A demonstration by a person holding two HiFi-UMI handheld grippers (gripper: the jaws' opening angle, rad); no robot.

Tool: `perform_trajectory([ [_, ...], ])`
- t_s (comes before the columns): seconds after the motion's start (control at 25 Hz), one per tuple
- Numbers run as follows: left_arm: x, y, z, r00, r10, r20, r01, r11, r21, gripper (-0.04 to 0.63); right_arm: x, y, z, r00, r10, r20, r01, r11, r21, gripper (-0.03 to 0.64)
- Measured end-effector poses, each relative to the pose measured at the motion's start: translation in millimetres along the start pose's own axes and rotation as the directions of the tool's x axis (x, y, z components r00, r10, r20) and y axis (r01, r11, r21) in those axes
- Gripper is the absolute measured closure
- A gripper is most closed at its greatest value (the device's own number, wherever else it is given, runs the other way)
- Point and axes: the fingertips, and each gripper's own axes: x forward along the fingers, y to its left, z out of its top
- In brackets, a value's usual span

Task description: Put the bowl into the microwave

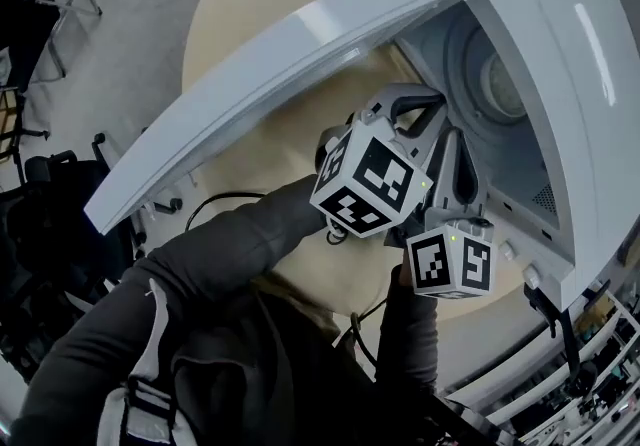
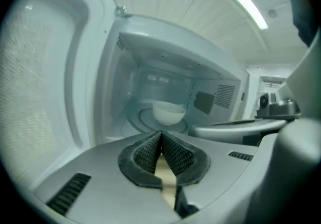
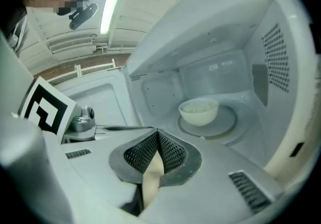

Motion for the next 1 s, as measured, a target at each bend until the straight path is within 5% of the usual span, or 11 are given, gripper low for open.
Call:
perform_trajectory([
  [0.4, -144, -72, 21, 1.0, 0.005, -0.015, -0.002, 0.986, 0.165, 0.586, -126, 87, 5, 0.995, 0.06, 0.083, -0.065, 0.996, 0.057, 0.607],
  [0.56, -189, -90, 29, 1.0, -0.028, 0.011, 0.026, 0.989, 0.149, 0.586, -158, 120, 13, 0.992, 0.066, 0.111, -0.075, 0.994, 0.081, 0.607],
  [0.72, -243, -97, 52, 0.993, -0.066, 0.101, 0.048, 0.984, 0.169, 0.586, -188, 168, 32, 0.98, 0.004, 0.199, -0.013, 0.999, 0.044, 0.607],
  [1.0, -331, -105, 101, 0.948, -0.087, 0.305, 0.026, 0.98, 0.199, 0.586, -238, 241, 85, 0.918, -0.038, 0.394, 0.087, 0.99, -0.107, 0.607],
])
